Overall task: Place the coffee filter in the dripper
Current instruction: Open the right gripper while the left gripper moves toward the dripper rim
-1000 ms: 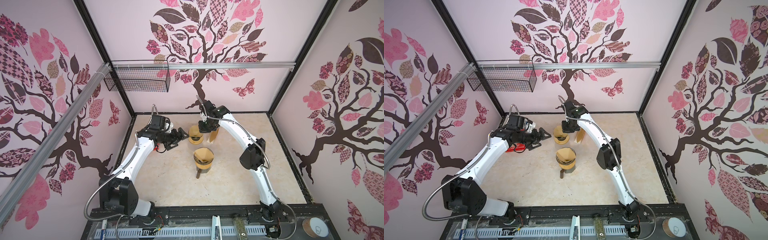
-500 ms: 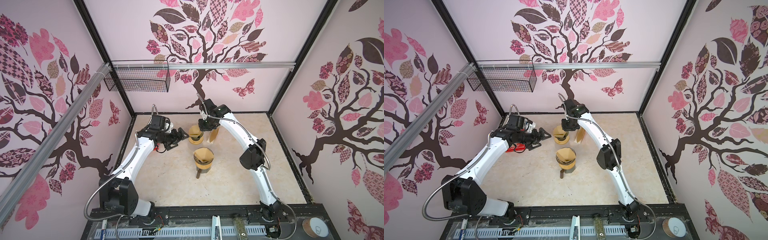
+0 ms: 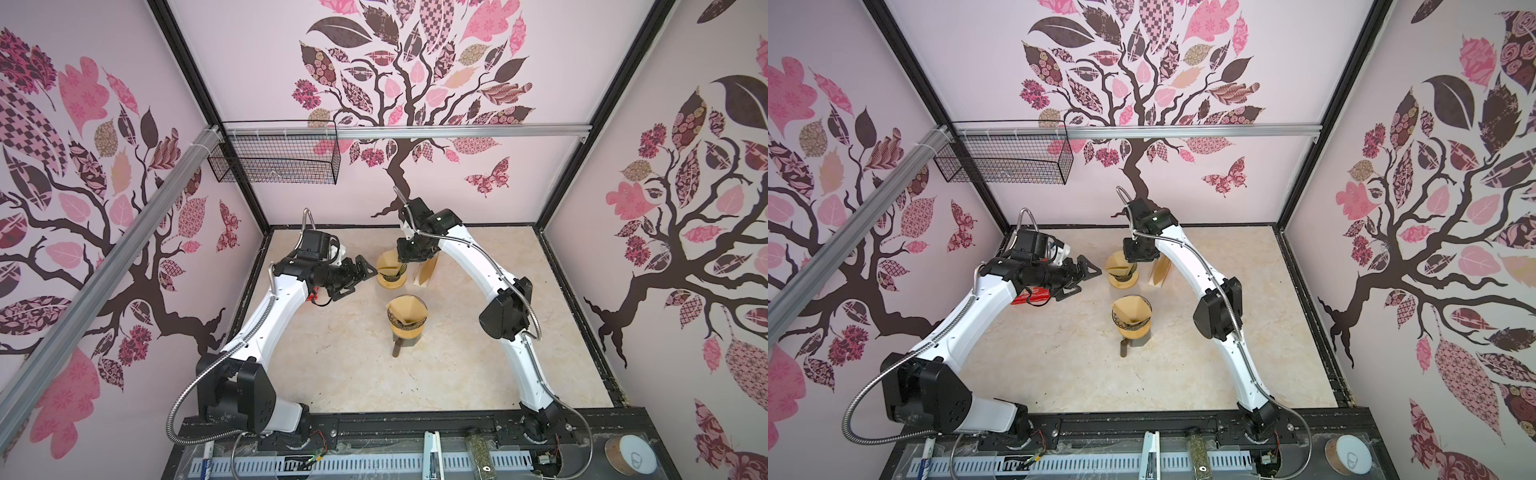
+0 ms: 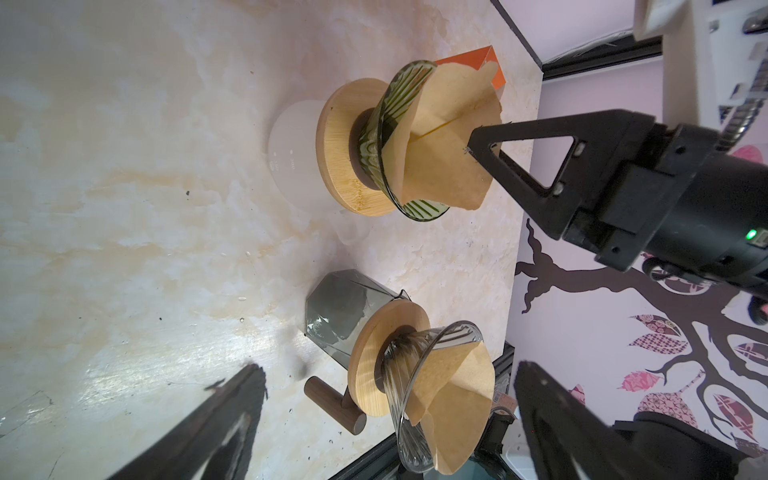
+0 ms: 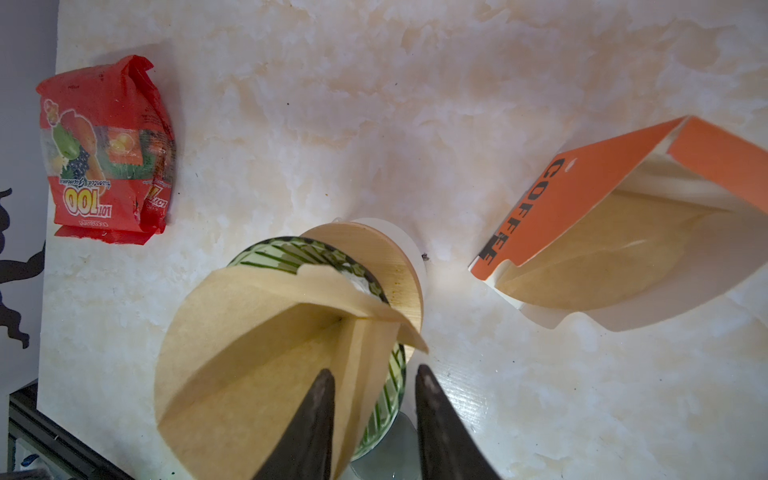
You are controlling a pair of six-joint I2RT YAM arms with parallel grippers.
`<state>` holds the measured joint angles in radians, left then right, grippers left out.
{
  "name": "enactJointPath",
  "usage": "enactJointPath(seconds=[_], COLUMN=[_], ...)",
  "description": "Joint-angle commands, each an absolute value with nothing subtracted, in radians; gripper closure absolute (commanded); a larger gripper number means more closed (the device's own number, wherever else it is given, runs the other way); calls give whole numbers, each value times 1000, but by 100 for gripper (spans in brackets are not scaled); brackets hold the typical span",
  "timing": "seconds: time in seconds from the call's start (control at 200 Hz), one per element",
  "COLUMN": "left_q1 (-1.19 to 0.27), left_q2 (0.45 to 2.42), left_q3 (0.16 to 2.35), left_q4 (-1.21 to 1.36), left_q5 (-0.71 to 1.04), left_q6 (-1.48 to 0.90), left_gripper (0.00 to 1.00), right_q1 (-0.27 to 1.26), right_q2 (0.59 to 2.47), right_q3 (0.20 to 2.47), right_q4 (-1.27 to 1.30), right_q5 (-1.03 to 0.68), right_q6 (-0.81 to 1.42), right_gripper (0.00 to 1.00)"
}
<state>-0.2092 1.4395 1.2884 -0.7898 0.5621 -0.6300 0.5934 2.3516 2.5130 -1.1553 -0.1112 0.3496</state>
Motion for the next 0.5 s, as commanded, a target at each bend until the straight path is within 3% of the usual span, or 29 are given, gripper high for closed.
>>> enactJointPath(seconds=[0.0, 0.495], left_q1=[-205, -202], left_q2=[1426, 1480], left_q3=[1326, 1415], left_q4=[-794, -858], left_q5=[550, 478], left_q6=[-620, -640], left_gripper=[3, 3], right_q1=[593, 569], right_q2=[2341, 2307], right_q3=[2556, 2524], right_q4=[-1194, -1182], right_q5=[-103, -119], right_q6=[333, 341], right_gripper=[62, 48])
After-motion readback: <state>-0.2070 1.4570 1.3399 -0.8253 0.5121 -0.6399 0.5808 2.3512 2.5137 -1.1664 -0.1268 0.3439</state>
